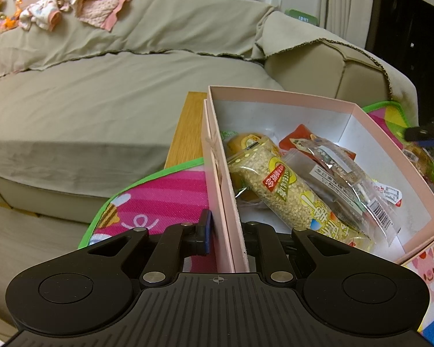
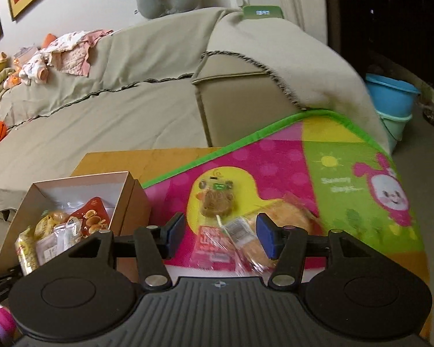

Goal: Organize objects
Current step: 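Grasp the hawthorn stick lollipop pack with the right gripper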

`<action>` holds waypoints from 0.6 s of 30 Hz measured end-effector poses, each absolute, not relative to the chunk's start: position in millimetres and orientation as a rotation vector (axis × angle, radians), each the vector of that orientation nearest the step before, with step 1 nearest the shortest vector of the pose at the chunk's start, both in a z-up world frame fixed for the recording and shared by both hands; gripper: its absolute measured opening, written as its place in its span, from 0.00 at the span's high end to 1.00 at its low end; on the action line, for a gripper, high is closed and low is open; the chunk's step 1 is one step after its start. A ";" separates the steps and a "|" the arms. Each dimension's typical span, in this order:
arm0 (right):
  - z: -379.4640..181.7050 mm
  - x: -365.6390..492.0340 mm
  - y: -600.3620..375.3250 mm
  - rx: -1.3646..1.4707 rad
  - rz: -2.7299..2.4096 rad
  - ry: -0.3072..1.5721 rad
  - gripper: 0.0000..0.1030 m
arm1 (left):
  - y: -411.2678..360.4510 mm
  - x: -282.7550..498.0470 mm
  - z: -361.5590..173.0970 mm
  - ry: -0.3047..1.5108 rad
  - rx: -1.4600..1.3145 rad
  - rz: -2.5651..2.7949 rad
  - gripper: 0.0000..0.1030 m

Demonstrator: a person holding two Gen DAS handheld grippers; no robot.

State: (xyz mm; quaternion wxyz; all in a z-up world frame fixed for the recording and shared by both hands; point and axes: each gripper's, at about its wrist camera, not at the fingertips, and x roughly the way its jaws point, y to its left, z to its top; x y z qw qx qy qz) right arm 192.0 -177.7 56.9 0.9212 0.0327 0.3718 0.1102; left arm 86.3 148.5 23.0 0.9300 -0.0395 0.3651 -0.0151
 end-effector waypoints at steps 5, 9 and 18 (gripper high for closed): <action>34.6 231.4 -148.6 -0.035 0.179 0.778 0.46 | 146.3 88.1 23.9 0.753 -0.075 -0.031 0.86; 12.6 257.0 -138.1 -0.048 0.118 0.830 0.42 | 145.3 89.9 24.7 0.756 -0.069 -0.032 0.86; 16.7 238.9 -143.3 -0.005 0.202 0.872 0.65 | 145.4 89.4 25.1 0.752 -0.068 -0.030 0.86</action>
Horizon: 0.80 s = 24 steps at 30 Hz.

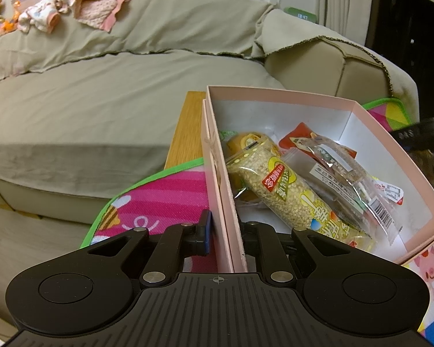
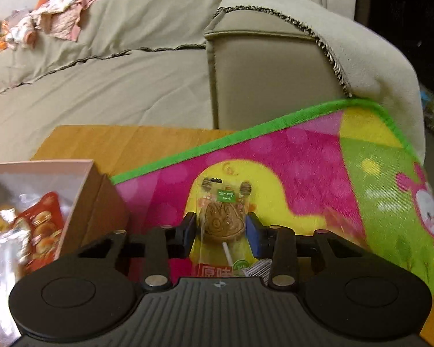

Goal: Organize objects
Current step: 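Grasp the hawthorn stick lollipop pack with the right gripper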

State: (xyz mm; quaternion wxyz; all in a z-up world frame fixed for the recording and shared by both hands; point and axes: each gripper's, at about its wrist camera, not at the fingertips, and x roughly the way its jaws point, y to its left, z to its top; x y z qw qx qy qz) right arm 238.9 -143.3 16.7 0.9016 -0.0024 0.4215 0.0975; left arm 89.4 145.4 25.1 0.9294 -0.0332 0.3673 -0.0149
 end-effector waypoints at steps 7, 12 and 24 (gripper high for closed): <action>23.0 188.2 -148.2 0.013 0.295 0.909 0.65 | 145.5 89.5 25.4 0.752 -0.070 -0.029 0.86; 24.8 138.6 -158.5 -0.006 0.310 0.914 0.65 | 145.7 89.5 25.4 0.752 -0.070 -0.029 0.86; 24.5 48.0 -186.7 -0.046 0.257 0.892 0.62 | 145.9 89.2 25.1 0.752 -0.070 -0.029 0.86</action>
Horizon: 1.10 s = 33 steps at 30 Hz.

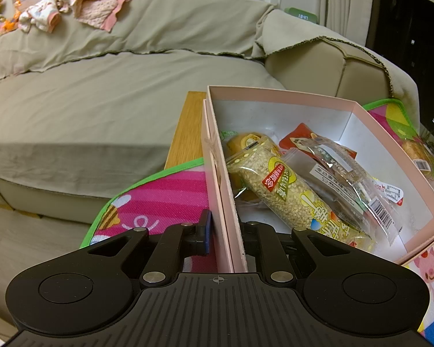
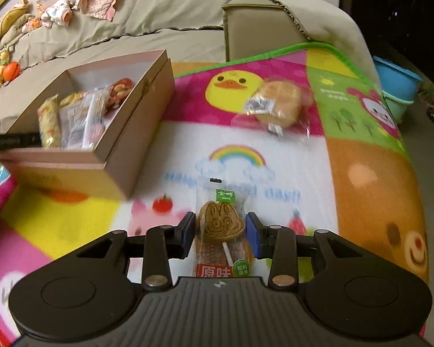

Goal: Organize objects
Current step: 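Grasp the hawthorn stick lollipop pack with the right gripper, then carry the lollipop pack into the pink box and release it with the right gripper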

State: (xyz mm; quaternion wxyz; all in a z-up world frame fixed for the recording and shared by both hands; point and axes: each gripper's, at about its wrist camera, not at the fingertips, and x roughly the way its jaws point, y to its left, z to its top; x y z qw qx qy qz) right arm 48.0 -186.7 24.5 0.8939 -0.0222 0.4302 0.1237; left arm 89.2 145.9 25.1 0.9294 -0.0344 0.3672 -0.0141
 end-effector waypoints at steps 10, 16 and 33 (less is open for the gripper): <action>20.6 25.2 -172.7 -0.123 0.270 0.861 0.53 | 146.1 89.9 28.6 0.751 -0.072 -0.008 0.87; 35.2 21.2 -171.4 -0.144 0.306 0.856 0.67 | 146.4 88.2 32.3 0.744 -0.081 -0.006 0.87; 199.2 68.6 -108.6 -0.032 0.537 0.430 0.67 | 144.5 89.5 28.0 0.753 -0.078 -0.017 0.87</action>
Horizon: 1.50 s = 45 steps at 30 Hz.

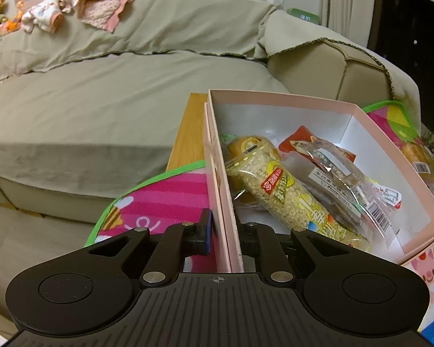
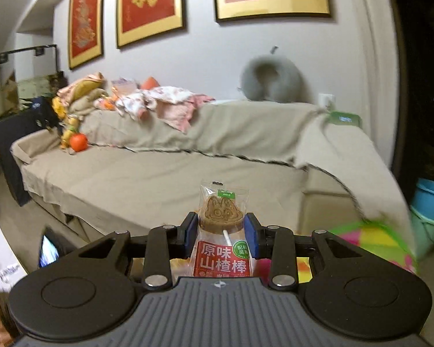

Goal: Organize objects
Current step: 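Carry the lollipop pack into the pink box and release it with the right gripper, then grasp the bagged bread roll with the right gripper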

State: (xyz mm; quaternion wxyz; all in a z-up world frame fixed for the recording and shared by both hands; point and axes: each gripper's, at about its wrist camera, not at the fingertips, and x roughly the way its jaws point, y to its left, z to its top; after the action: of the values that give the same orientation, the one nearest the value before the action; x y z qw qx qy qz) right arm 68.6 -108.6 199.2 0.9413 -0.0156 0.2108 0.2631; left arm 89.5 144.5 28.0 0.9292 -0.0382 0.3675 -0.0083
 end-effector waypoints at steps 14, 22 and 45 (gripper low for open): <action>158.5 133.0 -87.5 0.063 0.487 0.592 0.45 | 150.3 85.6 26.1 0.742 -0.088 -0.032 0.86; 103.3 132.3 -149.1 0.053 0.301 0.717 0.38 | 152.2 84.9 24.6 0.745 -0.095 -0.035 0.86; 17.9 189.3 -194.2 -0.019 0.017 0.807 0.19 | 146.3 86.2 24.0 0.757 -0.073 -0.017 0.87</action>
State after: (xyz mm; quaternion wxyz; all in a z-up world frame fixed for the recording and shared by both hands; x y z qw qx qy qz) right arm 189.3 -194.2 17.9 0.9197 -0.0093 0.3925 0.0084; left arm 86.2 146.3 24.0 0.9286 -0.0355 0.3694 -0.0081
